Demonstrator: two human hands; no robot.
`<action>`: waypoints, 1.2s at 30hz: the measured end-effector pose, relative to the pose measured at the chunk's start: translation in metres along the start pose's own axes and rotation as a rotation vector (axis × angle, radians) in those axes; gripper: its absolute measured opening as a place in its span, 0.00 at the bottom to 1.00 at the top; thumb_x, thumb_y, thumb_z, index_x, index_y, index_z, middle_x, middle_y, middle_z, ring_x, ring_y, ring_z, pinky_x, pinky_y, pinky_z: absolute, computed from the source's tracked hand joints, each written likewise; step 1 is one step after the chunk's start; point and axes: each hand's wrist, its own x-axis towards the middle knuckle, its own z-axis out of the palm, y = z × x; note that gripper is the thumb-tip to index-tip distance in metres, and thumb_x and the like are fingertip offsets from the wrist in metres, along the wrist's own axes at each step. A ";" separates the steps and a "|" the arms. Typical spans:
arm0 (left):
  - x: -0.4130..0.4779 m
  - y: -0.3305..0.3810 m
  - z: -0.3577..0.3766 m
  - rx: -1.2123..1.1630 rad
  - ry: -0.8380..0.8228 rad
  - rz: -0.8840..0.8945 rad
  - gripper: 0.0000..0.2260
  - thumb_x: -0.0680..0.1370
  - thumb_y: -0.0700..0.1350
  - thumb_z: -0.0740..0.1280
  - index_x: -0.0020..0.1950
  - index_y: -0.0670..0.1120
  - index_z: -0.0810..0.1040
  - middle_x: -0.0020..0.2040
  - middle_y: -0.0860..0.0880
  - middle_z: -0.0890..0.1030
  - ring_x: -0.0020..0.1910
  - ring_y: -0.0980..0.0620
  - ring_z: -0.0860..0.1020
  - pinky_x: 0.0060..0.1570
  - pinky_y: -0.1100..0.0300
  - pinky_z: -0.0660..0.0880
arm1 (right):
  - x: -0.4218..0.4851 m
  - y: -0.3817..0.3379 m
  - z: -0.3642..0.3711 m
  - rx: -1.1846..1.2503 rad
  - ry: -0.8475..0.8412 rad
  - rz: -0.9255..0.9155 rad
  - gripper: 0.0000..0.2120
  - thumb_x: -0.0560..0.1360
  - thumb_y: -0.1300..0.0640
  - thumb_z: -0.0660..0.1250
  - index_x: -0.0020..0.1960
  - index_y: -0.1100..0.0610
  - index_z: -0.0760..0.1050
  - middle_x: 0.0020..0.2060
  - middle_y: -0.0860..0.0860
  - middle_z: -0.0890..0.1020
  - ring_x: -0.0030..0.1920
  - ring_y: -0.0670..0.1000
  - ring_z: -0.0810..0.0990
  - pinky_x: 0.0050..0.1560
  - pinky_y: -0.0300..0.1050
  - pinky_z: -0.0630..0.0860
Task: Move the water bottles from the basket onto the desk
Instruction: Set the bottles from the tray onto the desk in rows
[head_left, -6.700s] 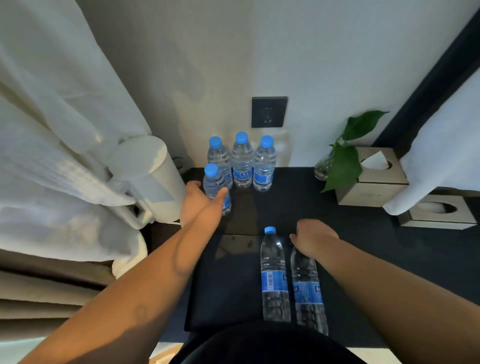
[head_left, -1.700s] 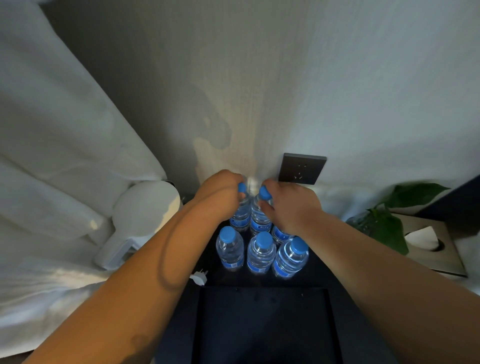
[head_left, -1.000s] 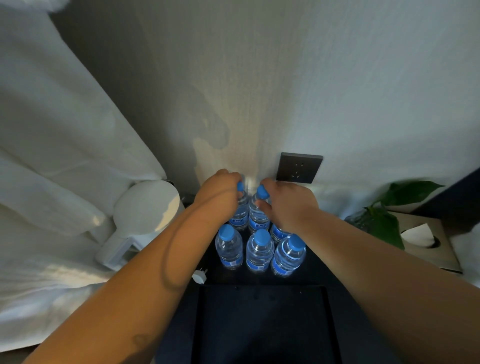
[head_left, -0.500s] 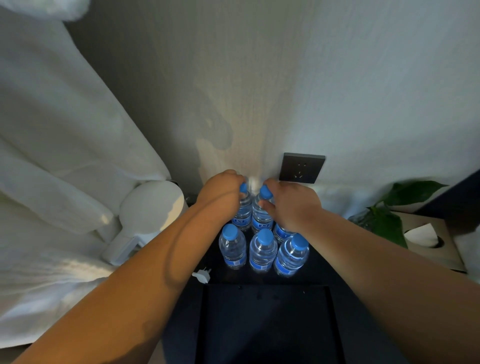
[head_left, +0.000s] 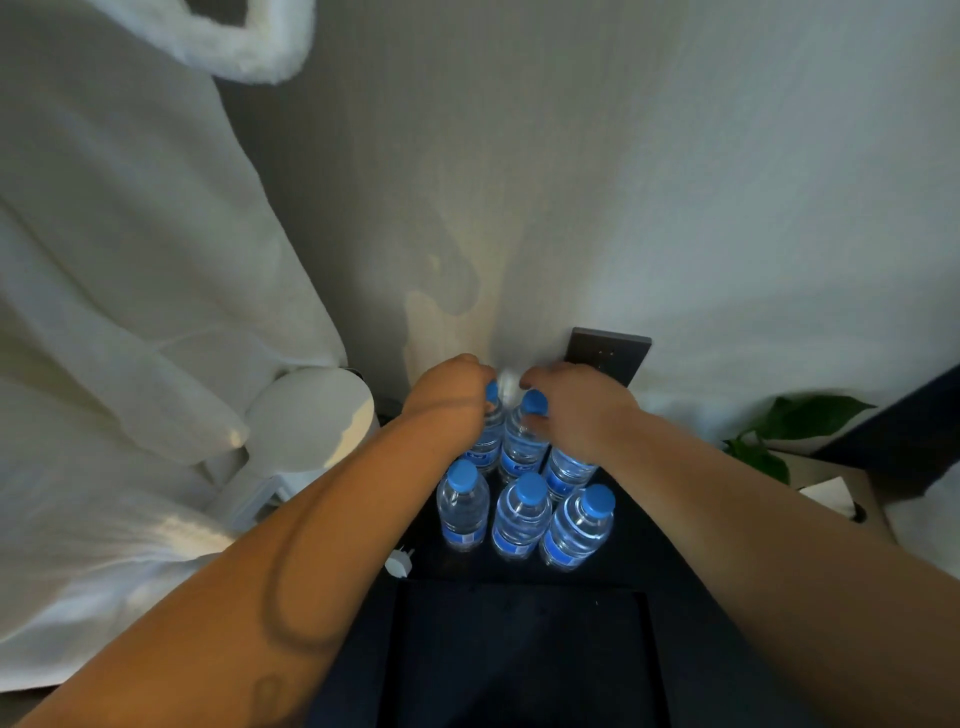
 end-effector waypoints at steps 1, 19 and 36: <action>0.000 0.000 0.000 0.003 -0.002 -0.001 0.13 0.80 0.38 0.67 0.65 0.43 0.79 0.63 0.43 0.75 0.60 0.43 0.77 0.54 0.58 0.73 | 0.001 -0.001 -0.004 -0.029 -0.008 -0.017 0.21 0.79 0.43 0.69 0.69 0.46 0.76 0.59 0.52 0.81 0.58 0.56 0.79 0.53 0.52 0.79; -0.002 0.003 -0.001 -0.064 -0.007 -0.040 0.18 0.80 0.39 0.67 0.70 0.43 0.77 0.66 0.43 0.75 0.64 0.44 0.75 0.54 0.62 0.67 | 0.009 -0.011 -0.003 -0.145 -0.015 0.124 0.17 0.82 0.40 0.65 0.54 0.55 0.77 0.47 0.53 0.82 0.49 0.55 0.81 0.46 0.49 0.77; -0.006 -0.002 0.001 -0.107 0.033 0.032 0.17 0.82 0.41 0.67 0.71 0.46 0.77 0.64 0.43 0.75 0.62 0.43 0.75 0.53 0.61 0.66 | -0.006 -0.001 0.004 0.103 0.067 0.146 0.21 0.81 0.40 0.67 0.66 0.53 0.75 0.51 0.54 0.84 0.51 0.56 0.82 0.51 0.53 0.80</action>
